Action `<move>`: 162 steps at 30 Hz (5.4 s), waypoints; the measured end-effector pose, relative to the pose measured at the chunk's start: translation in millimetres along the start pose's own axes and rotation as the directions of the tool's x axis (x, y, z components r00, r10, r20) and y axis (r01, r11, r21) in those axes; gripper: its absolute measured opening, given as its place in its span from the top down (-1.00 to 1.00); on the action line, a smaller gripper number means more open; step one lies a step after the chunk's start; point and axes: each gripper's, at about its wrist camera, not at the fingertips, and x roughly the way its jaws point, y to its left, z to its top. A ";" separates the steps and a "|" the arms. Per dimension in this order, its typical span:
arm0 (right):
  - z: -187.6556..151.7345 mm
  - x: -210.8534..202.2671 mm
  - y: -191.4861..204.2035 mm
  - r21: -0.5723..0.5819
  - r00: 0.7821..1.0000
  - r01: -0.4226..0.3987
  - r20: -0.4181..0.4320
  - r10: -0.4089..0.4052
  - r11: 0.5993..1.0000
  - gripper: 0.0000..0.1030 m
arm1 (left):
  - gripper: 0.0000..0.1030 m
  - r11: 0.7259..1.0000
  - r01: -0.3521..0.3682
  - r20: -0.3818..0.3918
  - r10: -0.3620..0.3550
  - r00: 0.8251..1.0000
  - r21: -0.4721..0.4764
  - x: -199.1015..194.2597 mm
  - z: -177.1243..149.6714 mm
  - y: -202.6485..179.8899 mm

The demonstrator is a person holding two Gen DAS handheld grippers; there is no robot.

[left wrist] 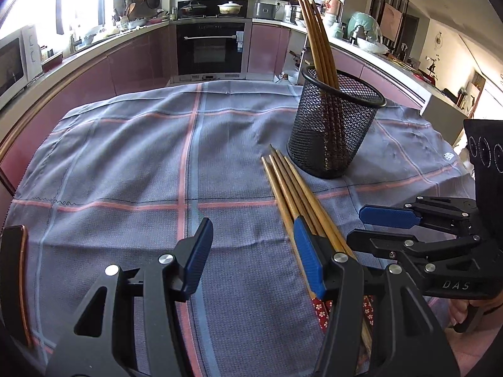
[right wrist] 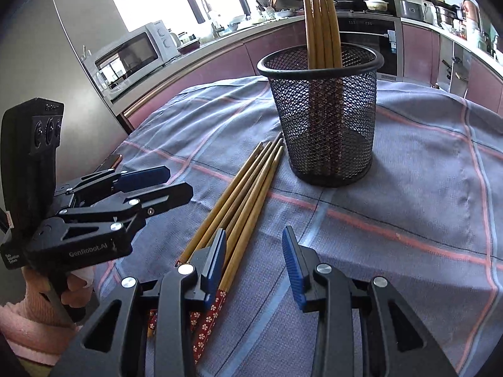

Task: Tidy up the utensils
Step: 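Move the open right gripper back over the remaining chopsticks, then close the right gripper on a bamboo chopstick while the left gripper closes on another, then lift both held chopsticks upright and carry them above the black mesh cup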

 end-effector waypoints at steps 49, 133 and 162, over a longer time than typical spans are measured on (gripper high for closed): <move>5.6 16.5 11.6 -0.073 0.992 0.127 -0.012 -0.129 0.989 0.48 | 0.03 0.998 -0.003 -0.075 0.008 0.997 0.065 27.9 -8.5 -14.7; 42.8 -83.6 -5.0 -0.037 0.961 0.012 0.275 -0.001 0.999 0.89 | 0.85 0.992 0.125 0.138 -0.121 0.983 -0.023 -67.5 37.1 6.1; 100.6 -132.4 -7.8 -0.086 0.887 0.063 0.461 -0.016 0.994 0.89 | 0.85 0.970 0.239 0.347 -0.235 0.908 0.029 -125.7 119.8 -10.6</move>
